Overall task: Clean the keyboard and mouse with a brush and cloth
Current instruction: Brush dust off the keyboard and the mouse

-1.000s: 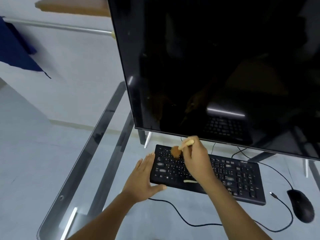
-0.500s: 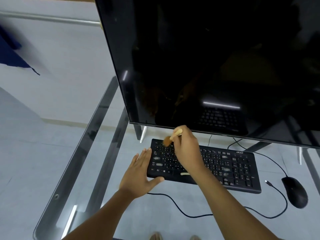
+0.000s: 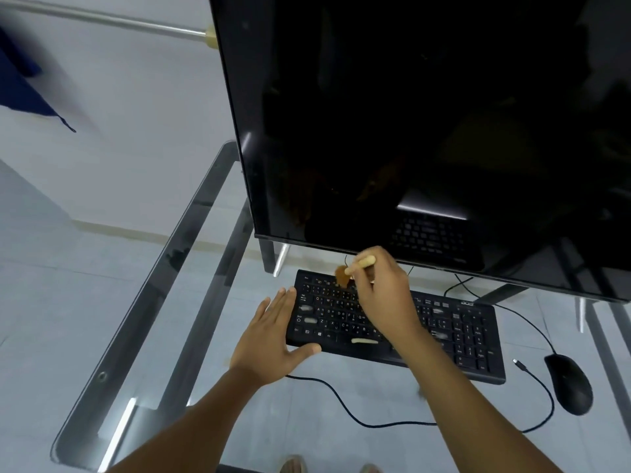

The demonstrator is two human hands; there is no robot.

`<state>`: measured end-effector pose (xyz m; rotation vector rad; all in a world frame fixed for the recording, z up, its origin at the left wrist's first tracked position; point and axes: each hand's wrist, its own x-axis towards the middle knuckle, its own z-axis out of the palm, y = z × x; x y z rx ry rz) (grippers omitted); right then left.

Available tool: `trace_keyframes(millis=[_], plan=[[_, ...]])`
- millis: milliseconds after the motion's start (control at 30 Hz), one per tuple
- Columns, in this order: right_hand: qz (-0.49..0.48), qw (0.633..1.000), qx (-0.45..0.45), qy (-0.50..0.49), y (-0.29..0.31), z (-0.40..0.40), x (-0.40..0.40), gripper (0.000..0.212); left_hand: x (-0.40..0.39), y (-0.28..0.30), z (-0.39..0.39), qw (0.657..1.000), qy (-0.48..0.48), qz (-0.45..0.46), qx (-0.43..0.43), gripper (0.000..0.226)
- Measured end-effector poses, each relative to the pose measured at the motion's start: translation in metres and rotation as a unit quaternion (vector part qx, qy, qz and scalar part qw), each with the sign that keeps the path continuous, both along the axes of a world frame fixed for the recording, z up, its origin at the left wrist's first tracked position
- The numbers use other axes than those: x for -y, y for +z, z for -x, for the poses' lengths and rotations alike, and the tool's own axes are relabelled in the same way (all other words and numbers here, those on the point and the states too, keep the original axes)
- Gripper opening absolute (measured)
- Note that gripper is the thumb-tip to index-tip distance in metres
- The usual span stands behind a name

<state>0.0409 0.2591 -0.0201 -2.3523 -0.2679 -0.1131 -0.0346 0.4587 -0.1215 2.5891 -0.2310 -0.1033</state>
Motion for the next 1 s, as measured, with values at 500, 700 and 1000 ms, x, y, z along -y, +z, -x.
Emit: trace_keyframes(millis=[500, 700, 1000], plan=[[0.018, 0.999, 0.001, -0.029, -0.007, 0.026, 0.018, 0.008, 0.0, 0.0, -0.001, 1.0, -0.004, 0.01, -0.002, 0.106], [-0.102, 0.988, -0.102, 0.052, 0.002, 0.055, -0.02, 0.008, -0.001, 0.0, 0.0, 1.0, -0.004, 0.001, -0.009, 0.115], [-0.118, 0.99, -0.068, -0.046, -0.006, 0.038, 0.016, 0.006, 0.001, -0.002, -0.003, 0.999, 0.0, 0.028, -0.015, 0.121]])
